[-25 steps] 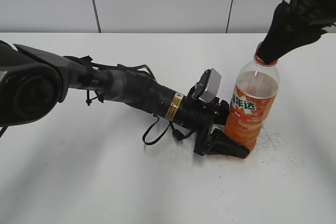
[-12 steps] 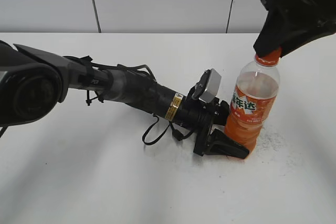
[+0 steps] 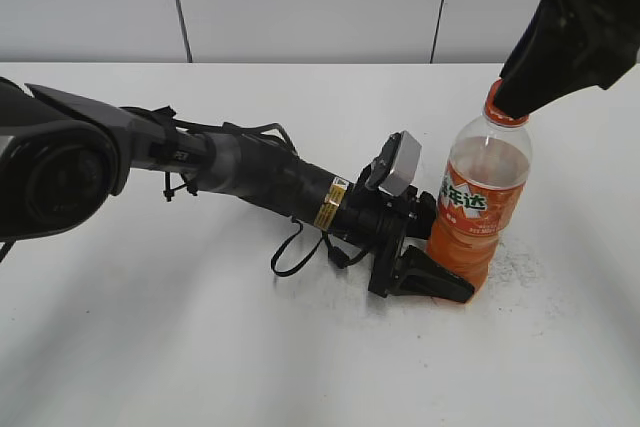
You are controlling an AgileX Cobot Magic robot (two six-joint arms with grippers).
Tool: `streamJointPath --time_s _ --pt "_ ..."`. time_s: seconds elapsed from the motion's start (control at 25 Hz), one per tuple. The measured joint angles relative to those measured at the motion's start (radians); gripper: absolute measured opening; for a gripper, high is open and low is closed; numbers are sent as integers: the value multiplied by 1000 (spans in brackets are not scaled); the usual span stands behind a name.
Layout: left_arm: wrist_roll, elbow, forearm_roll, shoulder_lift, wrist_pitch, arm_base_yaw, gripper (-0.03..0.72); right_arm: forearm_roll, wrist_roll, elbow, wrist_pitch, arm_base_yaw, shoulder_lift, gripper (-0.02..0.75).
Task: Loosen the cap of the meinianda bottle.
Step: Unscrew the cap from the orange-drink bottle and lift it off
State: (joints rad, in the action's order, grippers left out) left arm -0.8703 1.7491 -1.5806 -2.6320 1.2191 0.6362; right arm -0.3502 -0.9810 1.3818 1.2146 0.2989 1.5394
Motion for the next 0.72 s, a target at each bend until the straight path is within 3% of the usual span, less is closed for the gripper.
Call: streamJointPath --time_s 0.12,0.24,0.32,0.4,0.48,0.6,0.72 --pt "-2 0 0 0 0 0 568 5 94 0 0 0 0 348" --pt "-2 0 -1 0 1 0 568 5 348 0 -3 0 0 521" --pt "-2 0 -1 0 1 0 568 5 570 0 -6 0 0 551" --pt "-2 0 -1 0 1 0 568 6 750 0 -4 0 0 530" --pt "-3 0 -1 0 1 0 568 13 851 0 -3 0 0 452" --pt "-7 0 0 0 1 0 568 30 863 0 -2 0 0 276" --pt "-7 0 0 0 0 1 568 31 771 0 -3 1 0 257"
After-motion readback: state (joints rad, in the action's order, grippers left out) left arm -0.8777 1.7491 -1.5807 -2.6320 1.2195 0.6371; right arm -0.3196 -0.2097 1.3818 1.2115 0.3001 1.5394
